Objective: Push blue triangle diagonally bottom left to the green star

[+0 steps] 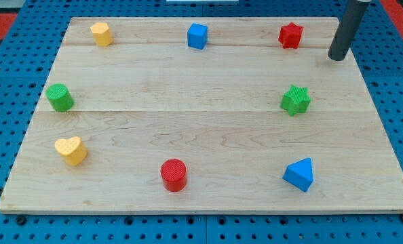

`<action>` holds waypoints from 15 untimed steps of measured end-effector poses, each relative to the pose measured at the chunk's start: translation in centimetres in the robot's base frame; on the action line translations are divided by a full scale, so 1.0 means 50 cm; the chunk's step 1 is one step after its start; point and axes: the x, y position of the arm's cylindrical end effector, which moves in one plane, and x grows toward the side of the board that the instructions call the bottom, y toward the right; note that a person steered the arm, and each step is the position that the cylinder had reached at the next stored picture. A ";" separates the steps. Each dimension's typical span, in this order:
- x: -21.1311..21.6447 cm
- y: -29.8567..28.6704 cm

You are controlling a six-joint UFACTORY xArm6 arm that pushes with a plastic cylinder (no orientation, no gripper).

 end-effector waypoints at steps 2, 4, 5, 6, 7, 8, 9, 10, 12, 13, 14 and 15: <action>-0.004 -0.004; -0.005 -0.004; -0.005 -0.004; -0.003 -0.004; -0.003 0.000; -0.003 0.000; -0.015 -0.008; -0.007 -0.008; 0.042 0.030; 0.042 0.081; 0.042 0.101; 0.042 0.110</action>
